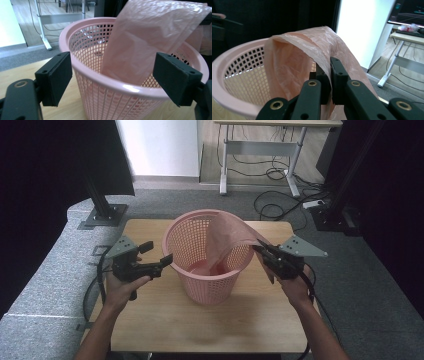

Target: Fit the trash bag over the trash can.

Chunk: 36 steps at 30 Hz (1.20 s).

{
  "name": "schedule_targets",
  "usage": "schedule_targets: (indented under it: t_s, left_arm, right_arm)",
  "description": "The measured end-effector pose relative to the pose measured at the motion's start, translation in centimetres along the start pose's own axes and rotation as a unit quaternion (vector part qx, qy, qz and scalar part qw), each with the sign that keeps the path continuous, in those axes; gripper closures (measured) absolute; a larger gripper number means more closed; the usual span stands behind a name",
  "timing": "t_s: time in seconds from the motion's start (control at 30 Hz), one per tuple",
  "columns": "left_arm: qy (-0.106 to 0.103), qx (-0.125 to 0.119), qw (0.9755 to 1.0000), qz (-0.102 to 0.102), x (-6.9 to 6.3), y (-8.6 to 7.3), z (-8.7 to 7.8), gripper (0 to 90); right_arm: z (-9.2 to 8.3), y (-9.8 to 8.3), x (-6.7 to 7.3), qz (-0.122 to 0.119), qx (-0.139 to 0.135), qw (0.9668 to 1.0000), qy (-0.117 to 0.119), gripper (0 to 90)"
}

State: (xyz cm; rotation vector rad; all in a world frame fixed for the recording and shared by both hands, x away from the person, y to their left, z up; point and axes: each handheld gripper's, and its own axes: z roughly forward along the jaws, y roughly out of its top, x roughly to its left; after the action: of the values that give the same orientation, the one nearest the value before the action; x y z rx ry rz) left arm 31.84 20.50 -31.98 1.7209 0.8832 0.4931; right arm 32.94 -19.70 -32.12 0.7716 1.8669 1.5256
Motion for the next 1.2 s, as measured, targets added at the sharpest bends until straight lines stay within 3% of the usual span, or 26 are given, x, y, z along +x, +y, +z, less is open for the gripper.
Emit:
schedule_targets:
  t_s: [0.23, 0.6, 0.87, 1.03, 1.13, 1.2]
  left_arm:
    - [-0.010, -0.001, 0.9998, 0.018, -1.1, 1.6, 1.0, 15.0]
    - [-0.044, -0.009, 0.9989, 0.009, -0.9, 2.7, 3.1, 18.2]
    - [-0.056, -0.001, 0.9981, 0.027, -1.4, 3.8, 4.5, 19.6]
    - [-0.064, -0.001, 0.9973, 0.036, -1.9, 4.2, 5.0, 19.5]
    - [-0.062, -0.002, 0.9969, 0.048, -2.4, 4.4, 5.0, 19.6]
    - [-0.050, 0.004, 0.9972, 0.055, -2.5, 4.5, 5.2, 20.6]
  right_arm:
    - [1.9, 1.8, 1.3, -0.018, 0.015, 0.9995, 0.022, 85.3]
    - [3.6, 2.7, 2.1, -0.019, 0.019, 0.9987, 0.044, 85.3]
    - [5.1, 3.7, 3.1, -0.016, 0.023, 0.9976, 0.063, 85.3]
    - [5.9, 4.4, 4.2, -0.029, 0.025, 0.9961, 0.079, 85.3]
    - [6.3, 4.5, 4.5, -0.030, 0.031, 0.9956, 0.083, 85.3]
    - [6.5, 4.5, 4.6, -0.030, 0.036, 0.9957, 0.080, 85.3]
